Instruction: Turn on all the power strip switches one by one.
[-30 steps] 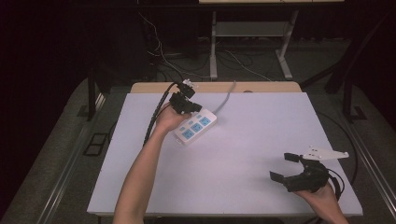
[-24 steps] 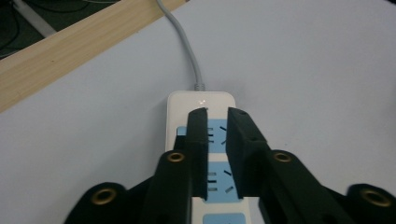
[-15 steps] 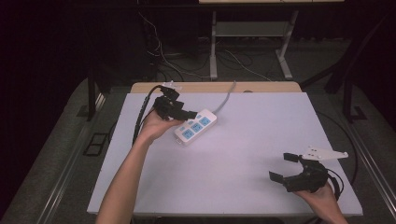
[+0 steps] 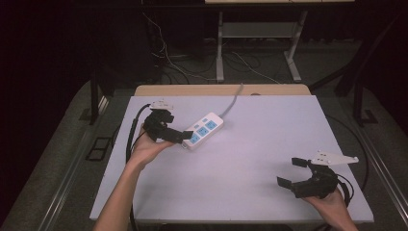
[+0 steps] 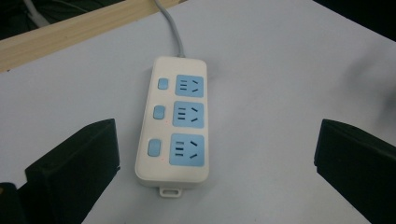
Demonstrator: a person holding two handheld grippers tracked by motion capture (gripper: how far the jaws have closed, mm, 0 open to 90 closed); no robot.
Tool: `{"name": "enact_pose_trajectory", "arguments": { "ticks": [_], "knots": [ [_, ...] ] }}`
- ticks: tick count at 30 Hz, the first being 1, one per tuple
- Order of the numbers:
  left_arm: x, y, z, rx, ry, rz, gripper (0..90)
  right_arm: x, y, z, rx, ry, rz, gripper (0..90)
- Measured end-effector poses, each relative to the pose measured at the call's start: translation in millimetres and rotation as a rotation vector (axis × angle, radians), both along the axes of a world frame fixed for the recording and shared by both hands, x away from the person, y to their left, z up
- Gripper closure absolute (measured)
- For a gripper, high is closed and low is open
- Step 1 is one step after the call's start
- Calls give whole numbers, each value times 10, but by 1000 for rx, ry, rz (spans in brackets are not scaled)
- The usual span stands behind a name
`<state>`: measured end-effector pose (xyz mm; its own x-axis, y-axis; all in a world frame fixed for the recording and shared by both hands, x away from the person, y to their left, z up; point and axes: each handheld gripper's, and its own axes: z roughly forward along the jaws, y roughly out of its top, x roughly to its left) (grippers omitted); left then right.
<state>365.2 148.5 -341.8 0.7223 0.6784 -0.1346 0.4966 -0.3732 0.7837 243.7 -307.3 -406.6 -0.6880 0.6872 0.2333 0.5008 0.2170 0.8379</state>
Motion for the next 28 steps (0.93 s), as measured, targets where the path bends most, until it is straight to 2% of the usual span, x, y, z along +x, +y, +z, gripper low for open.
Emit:
{"name": "enact_pose_trajectory", "arguments": {
  "ticks": [2, 8, 10, 14, 19, 23, 28],
  "knots": [
    [-88, 29, -19, 2, -15, 5, 0, 0, -1, 0, 0, 1, -1, 13],
    [-363, 128, -152, -68, -27, 16, 0, -2, 0, 2, 1, 1, -3, 13],
    [-467, 155, -200, -77, -40, 19, 0, -2, 3, 4, 1, 1, -2, 13],
    [-696, 186, -324, -106, -64, 23, 0, -4, 16, 2, 1, 4, 0, 13],
    [-945, 202, -533, -130, -60, 28, 0, -6, 37, -2, 2, 10, 6, 13],
    [-1040, 178, -624, -140, -52, 5, 0, -3, 56, -10, 1, 17, 13, 13],
    [-1071, 168, -657, -162, -59, -6, 0, -4, 88, -19, -4, 22, 27, 13]
  ]
}}
